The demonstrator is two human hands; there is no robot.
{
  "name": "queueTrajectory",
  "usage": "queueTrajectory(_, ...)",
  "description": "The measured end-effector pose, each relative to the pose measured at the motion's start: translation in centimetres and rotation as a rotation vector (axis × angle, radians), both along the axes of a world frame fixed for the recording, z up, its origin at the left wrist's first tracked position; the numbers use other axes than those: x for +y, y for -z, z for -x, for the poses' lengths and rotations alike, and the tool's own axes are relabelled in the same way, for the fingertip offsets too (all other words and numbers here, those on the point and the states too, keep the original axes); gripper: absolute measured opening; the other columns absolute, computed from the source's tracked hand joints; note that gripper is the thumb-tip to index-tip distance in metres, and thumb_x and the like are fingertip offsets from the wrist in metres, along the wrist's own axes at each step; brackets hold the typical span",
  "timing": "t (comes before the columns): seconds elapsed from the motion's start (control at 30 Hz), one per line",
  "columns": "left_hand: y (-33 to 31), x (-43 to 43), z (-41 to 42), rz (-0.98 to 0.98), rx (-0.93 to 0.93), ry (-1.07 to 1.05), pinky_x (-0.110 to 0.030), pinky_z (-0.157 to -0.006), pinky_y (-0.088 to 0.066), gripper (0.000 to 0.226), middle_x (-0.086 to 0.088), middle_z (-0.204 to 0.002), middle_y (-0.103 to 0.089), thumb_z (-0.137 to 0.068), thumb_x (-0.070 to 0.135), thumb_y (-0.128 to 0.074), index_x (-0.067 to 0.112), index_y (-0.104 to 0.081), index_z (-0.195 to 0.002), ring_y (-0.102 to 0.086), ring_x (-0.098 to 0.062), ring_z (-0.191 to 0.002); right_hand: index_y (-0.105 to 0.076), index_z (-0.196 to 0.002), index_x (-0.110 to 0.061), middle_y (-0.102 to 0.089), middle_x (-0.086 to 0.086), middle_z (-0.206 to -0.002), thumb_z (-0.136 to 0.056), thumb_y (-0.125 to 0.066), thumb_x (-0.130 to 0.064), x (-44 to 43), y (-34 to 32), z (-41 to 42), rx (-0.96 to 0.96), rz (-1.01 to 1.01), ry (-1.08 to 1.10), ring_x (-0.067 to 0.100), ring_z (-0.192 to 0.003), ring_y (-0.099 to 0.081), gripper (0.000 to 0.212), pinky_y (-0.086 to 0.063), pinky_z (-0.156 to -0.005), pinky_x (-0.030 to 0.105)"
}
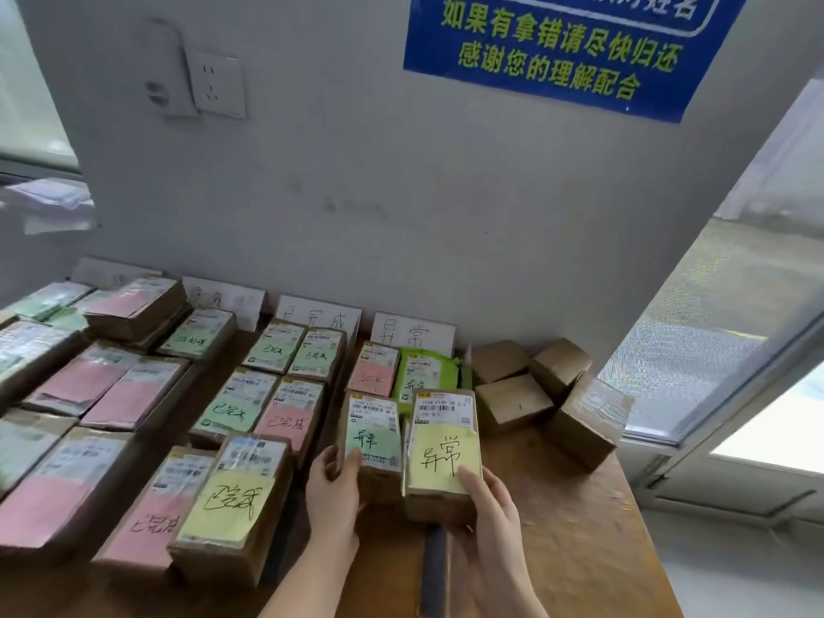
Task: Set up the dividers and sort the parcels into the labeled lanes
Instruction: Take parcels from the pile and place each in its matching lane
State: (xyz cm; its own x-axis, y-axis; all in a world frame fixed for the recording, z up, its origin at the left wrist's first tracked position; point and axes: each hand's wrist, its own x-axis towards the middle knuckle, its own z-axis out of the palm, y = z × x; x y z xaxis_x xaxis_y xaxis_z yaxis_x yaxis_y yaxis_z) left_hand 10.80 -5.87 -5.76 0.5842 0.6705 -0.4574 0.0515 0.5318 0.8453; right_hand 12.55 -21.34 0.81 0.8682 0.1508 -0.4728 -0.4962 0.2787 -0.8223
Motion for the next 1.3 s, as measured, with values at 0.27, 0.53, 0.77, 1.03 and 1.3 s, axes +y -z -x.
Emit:
queueTrajectory(0.27, 4.2, 0.5, -1.9, 0.007, 0.127, -0.004, -0.053, -0.101, -0.048, 0.045, -0.011, -0.137, -0.052, -0.098, 0.028, -0.057, 0.026, -0.045, -0.141, -0.055, -0.031, -0.121, -0.054, -0.131, -0.012, -0.075, 0.011, -0.106, -0.088, -0.07, -0.018, 0.5, 1.4, -0.3, 0.017, 0.047, -0.023, 0.022, -0.093, -0.074, 0.046, -0.057, -0.06, 0.028)
queueTrajectory(0.53, 5.7, 0.4, -2.9, -0.319, 0.346, 0.107, -0.046, -0.108, -0.042, 0.05, -0.015, -0.147, -0.04, -0.103, 0.014, -0.043, 0.015, -0.031, -0.151, -0.043, -0.032, -0.134, -0.054, -0.131, -0.014, -0.075, 0.008, -0.106, -0.088, -0.07, -0.019, 0.4, 2.8, -0.6, 0.026, 0.078, -0.064, 0.022, -0.1, -0.072, 0.046, -0.057, -0.071, 0.033)
queueTrajectory(0.77, 7.6, -0.3, -2.3, -0.667, 0.462, 0.363, -0.051, -0.108, -0.042, 0.07, -0.02, -0.154, -0.022, -0.085, 0.001, -0.07, 0.017, -0.036, -0.144, -0.026, -0.037, -0.144, -0.048, -0.129, -0.018, -0.07, 0.007, -0.113, -0.088, -0.071, -0.019, -0.3, 4.0, -0.2, -0.006, 0.142, -0.082, 0.025, -0.106, -0.066, 0.047, -0.054, -0.093, 0.044)
queueTrajectory(1.03, 2.9, 0.0, 1.8, -0.704, 0.361, 0.358, -0.038, -0.112, -0.037, 0.032, -0.009, -0.151, -0.039, -0.102, 0.017, -0.048, 0.023, -0.054, -0.133, -0.033, -0.024, -0.142, -0.05, -0.122, -0.014, -0.068, 0.011, -0.113, -0.089, -0.068, -0.011, 0.1, 4.8, 1.3, 0.02, 0.148, -0.15, 0.027, -0.105, -0.066, 0.039, -0.055, -0.089, 0.042)
queueTrajectory(1.3, 0.9, -1.7, 10.8, -0.461, 0.205, 0.585, -0.034, -0.114, -0.033, 0.097, 0.016, -0.137, -0.047, -0.059, 0.068, -0.079, 0.038, -0.037, -0.14, -0.043, -0.009, -0.13, -0.05, -0.12, -0.021, -0.069, 0.007, -0.11, -0.091, -0.067, -0.018, 2.4, 7.0, 4.8, 0.028, 0.246, -0.258, 0.023, -0.107, -0.063, 0.033, -0.052, -0.099, 0.044)
